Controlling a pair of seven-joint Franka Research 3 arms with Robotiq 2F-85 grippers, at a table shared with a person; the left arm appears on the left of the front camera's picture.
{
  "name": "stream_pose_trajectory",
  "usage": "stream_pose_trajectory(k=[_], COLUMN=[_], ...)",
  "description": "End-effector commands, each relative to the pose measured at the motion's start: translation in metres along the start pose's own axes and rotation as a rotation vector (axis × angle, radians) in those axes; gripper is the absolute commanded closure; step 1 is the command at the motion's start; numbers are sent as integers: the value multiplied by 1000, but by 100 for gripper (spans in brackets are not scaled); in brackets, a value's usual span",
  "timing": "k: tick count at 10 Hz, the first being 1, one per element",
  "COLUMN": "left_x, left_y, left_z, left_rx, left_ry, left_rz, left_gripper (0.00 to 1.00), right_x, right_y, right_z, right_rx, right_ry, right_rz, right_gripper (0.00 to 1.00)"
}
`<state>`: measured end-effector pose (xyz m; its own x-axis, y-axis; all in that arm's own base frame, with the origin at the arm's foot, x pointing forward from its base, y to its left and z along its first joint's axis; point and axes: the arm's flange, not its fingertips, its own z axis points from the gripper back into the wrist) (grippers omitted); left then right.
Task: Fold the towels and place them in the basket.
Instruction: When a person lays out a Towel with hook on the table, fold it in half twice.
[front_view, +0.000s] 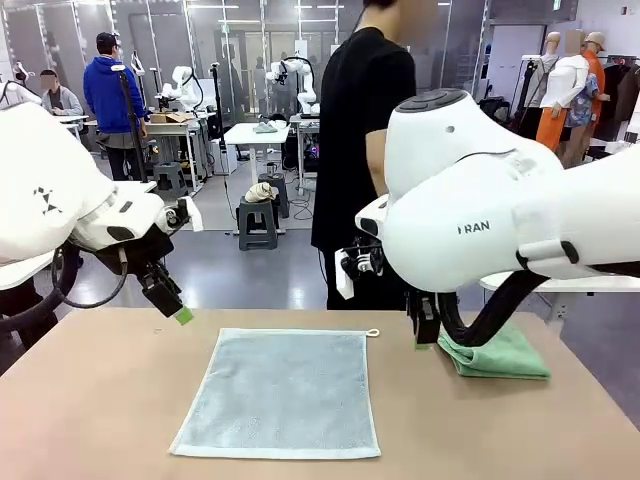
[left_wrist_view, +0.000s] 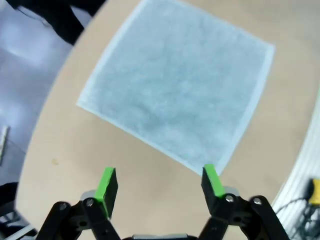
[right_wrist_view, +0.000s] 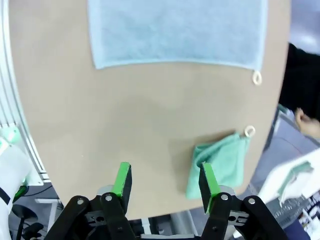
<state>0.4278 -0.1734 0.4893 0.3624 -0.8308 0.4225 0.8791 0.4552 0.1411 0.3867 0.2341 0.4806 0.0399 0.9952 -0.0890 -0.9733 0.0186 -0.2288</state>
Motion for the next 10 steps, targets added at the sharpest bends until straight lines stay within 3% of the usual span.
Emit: stream_pose_trajectory(k=[1,5,10], left_x=[5,23,43], left_y=[1,-12,-31], left_z=[1,-11,-40], left_rx=[75,98,85], left_ry=[82,170,276], left_rz=[-124,-290,-387], left_gripper=[15,15,15], right_x=[-7,6,20], right_y=[5,7,6], right_z=[-3,-19,-26], right_rx=[95,77,81], right_ry=[-58,-212,-228], right_rz=[9,89,19], right_gripper=[31,31,31])
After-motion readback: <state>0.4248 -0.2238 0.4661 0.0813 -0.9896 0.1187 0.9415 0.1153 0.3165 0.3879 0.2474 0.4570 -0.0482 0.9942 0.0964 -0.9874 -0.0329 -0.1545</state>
